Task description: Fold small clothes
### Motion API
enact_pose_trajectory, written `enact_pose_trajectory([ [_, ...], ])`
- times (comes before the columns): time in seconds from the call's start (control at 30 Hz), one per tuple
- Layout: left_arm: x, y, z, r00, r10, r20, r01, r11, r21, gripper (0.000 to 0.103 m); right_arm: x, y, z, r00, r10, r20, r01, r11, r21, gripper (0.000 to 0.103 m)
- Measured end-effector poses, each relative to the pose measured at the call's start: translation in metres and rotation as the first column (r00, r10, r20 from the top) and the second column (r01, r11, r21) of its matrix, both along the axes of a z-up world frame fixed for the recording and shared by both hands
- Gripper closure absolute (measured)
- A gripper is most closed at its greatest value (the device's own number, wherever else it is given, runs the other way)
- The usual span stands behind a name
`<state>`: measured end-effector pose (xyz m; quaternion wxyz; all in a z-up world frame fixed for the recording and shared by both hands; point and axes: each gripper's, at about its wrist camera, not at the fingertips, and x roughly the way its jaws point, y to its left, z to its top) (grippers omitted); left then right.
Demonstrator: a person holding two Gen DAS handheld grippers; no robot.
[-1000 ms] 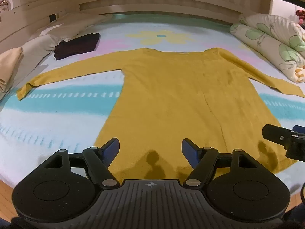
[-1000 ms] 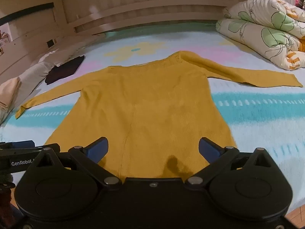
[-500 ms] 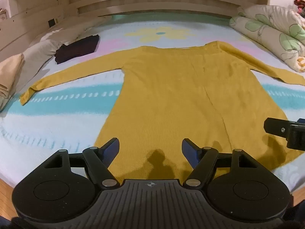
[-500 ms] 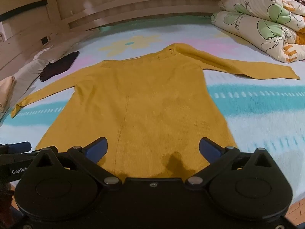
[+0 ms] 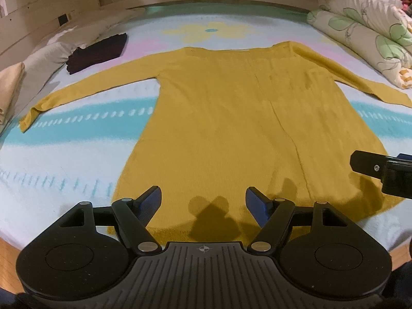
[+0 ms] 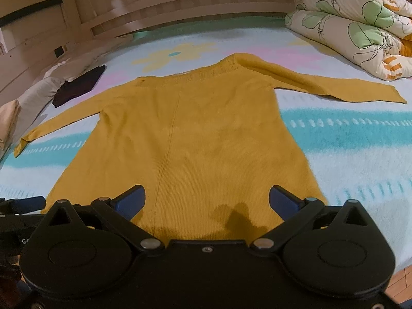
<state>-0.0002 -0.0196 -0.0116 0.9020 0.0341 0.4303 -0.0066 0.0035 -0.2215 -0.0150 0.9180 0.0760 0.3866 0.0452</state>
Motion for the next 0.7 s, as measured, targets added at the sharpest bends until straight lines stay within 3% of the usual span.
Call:
enact_pose_trajectory([
  [0.7, 0.0050, 0.0048, -0.0078, 0.998, 0.037, -0.059, -0.037, 0.999, -0.001, 0.032, 0.0016, 0.0025, -0.0030, 1.000, 0.004, -0.013, -0.004, 1.000, -0.002, 0.001],
])
